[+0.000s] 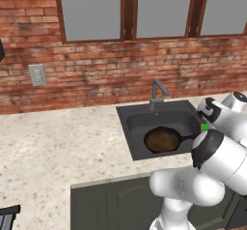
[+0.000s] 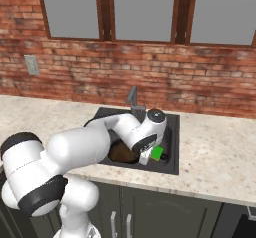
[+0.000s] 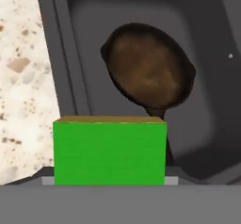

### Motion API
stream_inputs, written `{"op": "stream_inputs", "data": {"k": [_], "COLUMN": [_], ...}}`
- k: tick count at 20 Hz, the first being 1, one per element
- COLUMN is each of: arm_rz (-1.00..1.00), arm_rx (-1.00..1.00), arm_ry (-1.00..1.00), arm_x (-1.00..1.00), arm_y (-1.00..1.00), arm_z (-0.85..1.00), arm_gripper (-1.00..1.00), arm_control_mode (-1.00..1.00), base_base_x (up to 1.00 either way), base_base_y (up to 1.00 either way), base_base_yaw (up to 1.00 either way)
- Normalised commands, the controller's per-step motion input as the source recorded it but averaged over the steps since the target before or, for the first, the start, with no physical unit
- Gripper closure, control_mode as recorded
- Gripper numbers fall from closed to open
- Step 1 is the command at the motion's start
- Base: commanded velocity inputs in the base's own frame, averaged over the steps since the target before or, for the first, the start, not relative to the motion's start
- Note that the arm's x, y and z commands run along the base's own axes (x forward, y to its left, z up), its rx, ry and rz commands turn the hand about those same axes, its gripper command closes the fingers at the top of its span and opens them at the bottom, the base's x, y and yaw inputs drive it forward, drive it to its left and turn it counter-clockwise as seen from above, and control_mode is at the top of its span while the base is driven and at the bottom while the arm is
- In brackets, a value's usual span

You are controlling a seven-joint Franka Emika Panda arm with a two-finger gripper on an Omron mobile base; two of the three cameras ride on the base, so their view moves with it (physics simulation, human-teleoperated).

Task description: Pick the pan and sponge and place them into the sink. Then turn on the water.

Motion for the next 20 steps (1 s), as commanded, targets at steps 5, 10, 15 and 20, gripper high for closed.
{"op": "stream_inputs", "data": {"k": [5, 10, 15, 20], "arm_rz": [0.32, 0.26, 0.22, 0.17], "arm_rx": [0.00, 0.00, 0.00, 0.00], "arm_ry": [-0.10, 0.00, 0.00, 0.00], "arm_x": [0.58, 0.39, 0.47, 0.39], "arm_y": [0.50, 0.20, 0.04, 0.18], "arm_z": [0.13, -0.25, -0.16, -0.18], "arm_gripper": [1.00, 1.00, 1.00, 1.00], "arm_control_mode": [-1.00, -1.00, -1.00, -1.00], "base_base_x": [0.00, 0.00, 0.00, 0.00], "base_base_y": [0.00, 0.00, 0.00, 0.00], "base_base_yaw": [0.00, 0.00, 0.00, 0.00]}}
